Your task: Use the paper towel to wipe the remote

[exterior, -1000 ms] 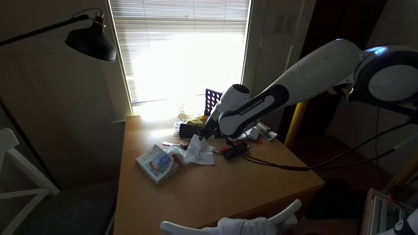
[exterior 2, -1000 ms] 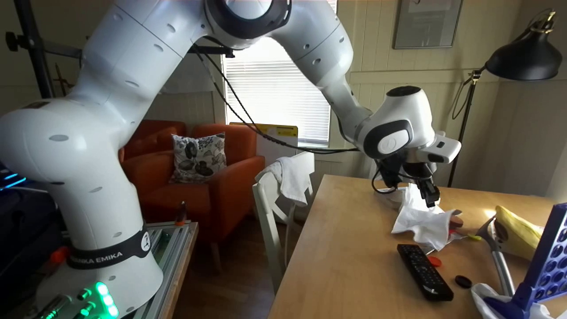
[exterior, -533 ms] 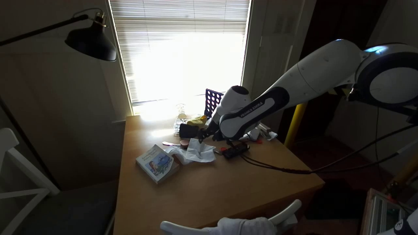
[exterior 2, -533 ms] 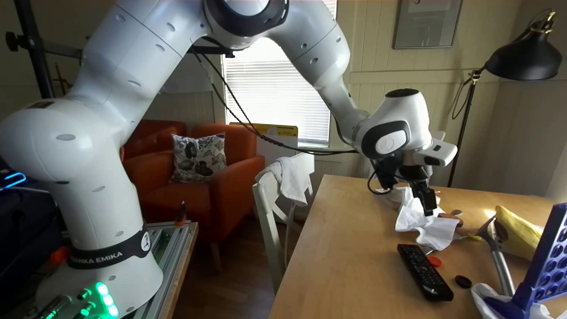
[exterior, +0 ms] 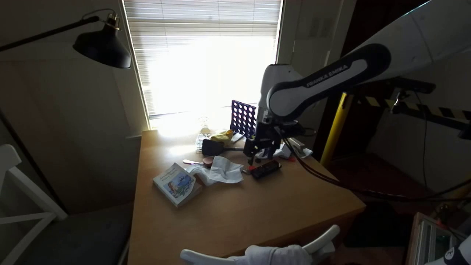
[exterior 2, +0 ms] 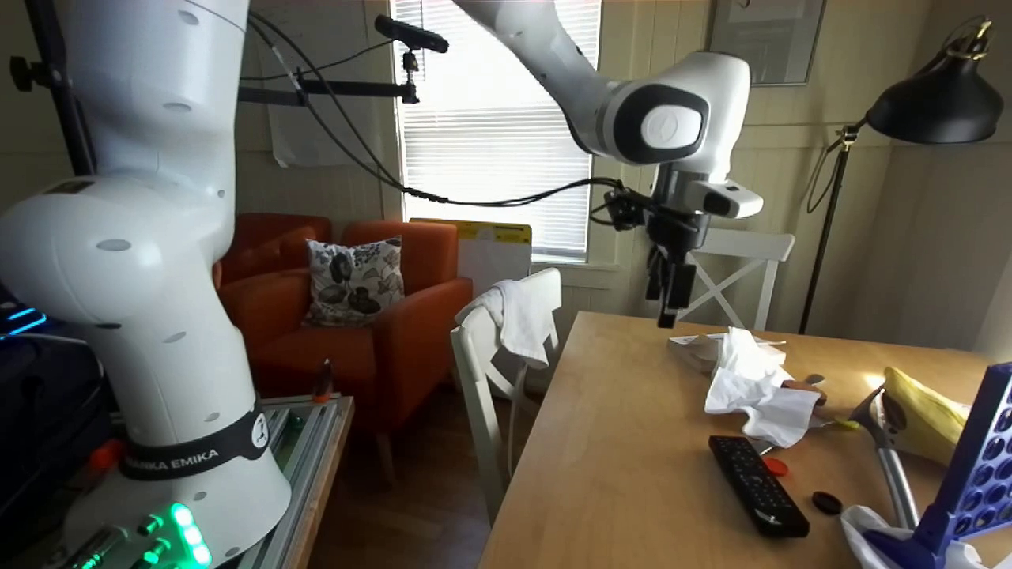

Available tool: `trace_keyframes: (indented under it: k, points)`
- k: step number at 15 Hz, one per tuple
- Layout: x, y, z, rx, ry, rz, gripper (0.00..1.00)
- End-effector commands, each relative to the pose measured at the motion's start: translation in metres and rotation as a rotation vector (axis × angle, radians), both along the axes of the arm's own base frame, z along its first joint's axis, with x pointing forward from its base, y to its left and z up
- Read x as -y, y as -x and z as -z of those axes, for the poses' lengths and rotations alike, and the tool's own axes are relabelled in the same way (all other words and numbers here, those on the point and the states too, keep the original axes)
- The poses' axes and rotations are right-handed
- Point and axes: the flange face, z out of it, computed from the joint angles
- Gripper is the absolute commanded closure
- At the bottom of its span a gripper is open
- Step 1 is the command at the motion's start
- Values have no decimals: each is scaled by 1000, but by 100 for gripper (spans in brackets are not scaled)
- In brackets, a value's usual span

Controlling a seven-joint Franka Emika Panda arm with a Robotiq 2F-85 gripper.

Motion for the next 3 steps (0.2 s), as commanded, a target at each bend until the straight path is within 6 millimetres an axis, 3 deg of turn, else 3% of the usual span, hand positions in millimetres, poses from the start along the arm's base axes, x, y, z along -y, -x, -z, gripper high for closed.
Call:
trace_keyframes:
  k: [1, 3]
  points:
    - [5, 10, -12, -35, 2, 7, 0]
    - [11, 21, -24, -52, 2, 16, 0]
